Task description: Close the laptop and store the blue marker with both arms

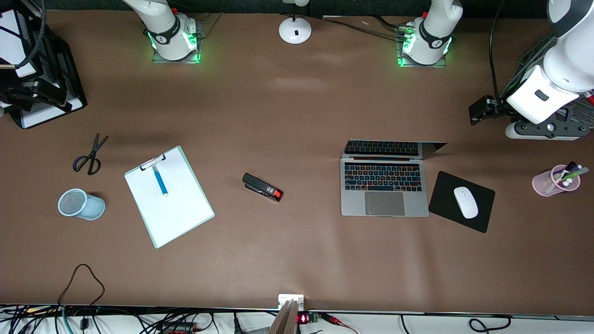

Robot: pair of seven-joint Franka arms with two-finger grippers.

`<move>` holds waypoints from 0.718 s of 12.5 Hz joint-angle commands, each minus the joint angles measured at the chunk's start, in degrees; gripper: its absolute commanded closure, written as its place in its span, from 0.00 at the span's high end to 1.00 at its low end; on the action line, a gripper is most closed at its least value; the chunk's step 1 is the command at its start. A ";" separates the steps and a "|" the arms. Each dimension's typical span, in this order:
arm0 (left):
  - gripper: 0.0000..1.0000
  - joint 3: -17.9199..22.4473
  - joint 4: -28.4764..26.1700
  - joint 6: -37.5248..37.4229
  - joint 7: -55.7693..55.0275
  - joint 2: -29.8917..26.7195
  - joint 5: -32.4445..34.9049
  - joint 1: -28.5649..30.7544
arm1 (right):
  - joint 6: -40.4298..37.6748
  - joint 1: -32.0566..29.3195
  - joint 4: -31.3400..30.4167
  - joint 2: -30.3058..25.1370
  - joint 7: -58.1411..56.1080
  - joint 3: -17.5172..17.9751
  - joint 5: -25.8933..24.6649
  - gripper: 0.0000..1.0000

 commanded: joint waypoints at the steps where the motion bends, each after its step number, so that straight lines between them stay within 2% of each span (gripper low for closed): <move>1: 1.00 -0.03 0.97 -1.13 1.41 -0.13 1.22 0.17 | -0.26 -0.29 0.20 -0.26 -0.09 0.16 -0.06 1.00; 9: 1.00 -0.03 0.97 -1.13 1.50 -0.13 1.22 0.17 | -0.08 -0.29 -0.58 0.27 -0.79 0.16 -0.06 1.00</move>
